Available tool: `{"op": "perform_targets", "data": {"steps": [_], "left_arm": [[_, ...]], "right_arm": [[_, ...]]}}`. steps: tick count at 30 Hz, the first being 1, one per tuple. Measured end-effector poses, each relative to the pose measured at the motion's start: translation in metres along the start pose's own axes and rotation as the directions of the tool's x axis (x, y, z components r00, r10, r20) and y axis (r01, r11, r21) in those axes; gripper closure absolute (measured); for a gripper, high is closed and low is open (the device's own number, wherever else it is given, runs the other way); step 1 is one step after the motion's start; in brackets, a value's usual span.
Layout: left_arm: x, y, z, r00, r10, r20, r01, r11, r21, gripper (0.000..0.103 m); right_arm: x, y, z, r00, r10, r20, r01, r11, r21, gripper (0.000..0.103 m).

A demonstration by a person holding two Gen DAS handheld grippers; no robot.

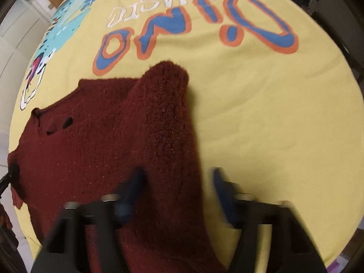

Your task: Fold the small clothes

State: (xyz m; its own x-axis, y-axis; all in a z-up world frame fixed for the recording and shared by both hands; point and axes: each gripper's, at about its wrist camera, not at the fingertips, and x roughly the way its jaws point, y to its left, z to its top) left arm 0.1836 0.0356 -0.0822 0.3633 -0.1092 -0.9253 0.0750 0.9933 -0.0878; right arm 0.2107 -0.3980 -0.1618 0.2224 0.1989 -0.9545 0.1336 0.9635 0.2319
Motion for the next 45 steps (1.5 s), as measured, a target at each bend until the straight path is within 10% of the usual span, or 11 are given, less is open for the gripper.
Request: {"op": "perform_targets", "data": {"steps": [17,24,27,30,45], "left_arm": [[0.034,0.0,-0.017,1.0,0.031,-0.007,-0.031,0.999,0.027,0.086],[0.017,-0.001,-0.022,0.996,0.08,0.041,-0.081,0.996,0.025,0.048],[0.004,-0.006,-0.024,0.994,0.078,0.074,-0.081,0.996,0.033,0.011],[-0.012,-0.015,-0.025,0.992,0.074,0.106,-0.079,0.996,0.051,0.001],[-0.014,-0.074,-0.026,0.986,0.036,0.166,-0.06,0.988,0.142,0.001]], "right_arm": [[-0.009,-0.001,-0.019,0.994,-0.073,0.08,0.071,0.997,0.028,0.069],[-0.035,0.018,-0.042,0.983,-0.066,0.173,0.07,0.998,-0.012,0.023],[-0.048,0.033,-0.051,0.973,-0.051,0.223,0.064,0.997,-0.048,0.021],[-0.057,0.053,-0.056,0.965,-0.044,0.26,0.07,0.993,-0.092,0.017],[-0.033,0.14,-0.08,0.953,-0.006,0.302,0.094,0.957,-0.276,0.0]]}}
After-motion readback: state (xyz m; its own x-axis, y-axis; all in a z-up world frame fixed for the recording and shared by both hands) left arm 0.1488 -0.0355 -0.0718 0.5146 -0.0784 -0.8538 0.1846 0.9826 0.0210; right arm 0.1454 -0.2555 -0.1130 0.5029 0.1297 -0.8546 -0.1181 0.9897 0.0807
